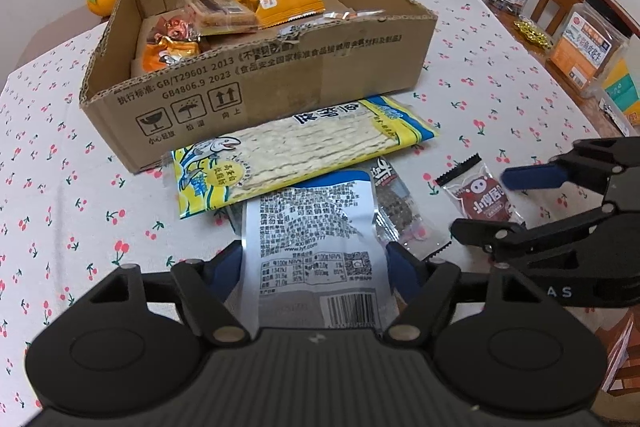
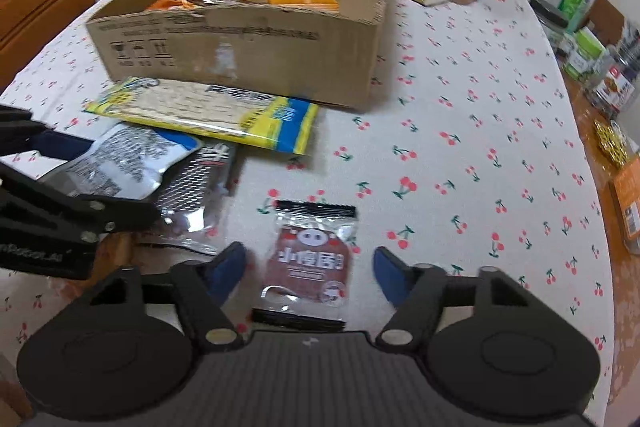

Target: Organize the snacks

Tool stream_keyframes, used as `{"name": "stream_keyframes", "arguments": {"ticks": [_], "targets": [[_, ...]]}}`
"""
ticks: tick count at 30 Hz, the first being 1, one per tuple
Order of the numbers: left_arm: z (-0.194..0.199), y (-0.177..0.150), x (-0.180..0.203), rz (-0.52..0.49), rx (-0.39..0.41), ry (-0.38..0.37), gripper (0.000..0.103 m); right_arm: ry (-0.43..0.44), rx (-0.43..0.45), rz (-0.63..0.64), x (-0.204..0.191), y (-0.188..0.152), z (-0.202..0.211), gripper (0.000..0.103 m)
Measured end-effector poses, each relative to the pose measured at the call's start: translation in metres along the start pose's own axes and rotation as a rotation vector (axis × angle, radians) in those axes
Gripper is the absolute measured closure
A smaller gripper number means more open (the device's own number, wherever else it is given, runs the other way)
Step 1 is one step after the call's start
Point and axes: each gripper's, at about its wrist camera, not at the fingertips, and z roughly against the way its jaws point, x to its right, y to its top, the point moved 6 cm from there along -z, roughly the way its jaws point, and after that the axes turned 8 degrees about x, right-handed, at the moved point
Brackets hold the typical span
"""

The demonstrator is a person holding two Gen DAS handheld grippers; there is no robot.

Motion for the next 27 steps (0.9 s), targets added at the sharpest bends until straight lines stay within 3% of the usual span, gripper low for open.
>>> {"name": "stream_keyframes", "arguments": {"ticks": [2, 20, 27], "targets": [[0.002, 0.001, 0.000, -0.002, 0.003, -0.002, 0.028, 0.003, 0.003, 0.010, -0.003, 0.001, 0.002, 0.052], [0.044, 0.003, -0.001, -0.039, 0.029, -0.044, 0.030, 0.022, 0.038, 0.050, 0.009, 0.022, 0.034, 0.053], [0.075, 0.021, -0.002, -0.054, 0.073, -0.068, 0.030, 0.047, 0.058, 0.052, 0.010, 0.031, 0.045, 0.053]]}}
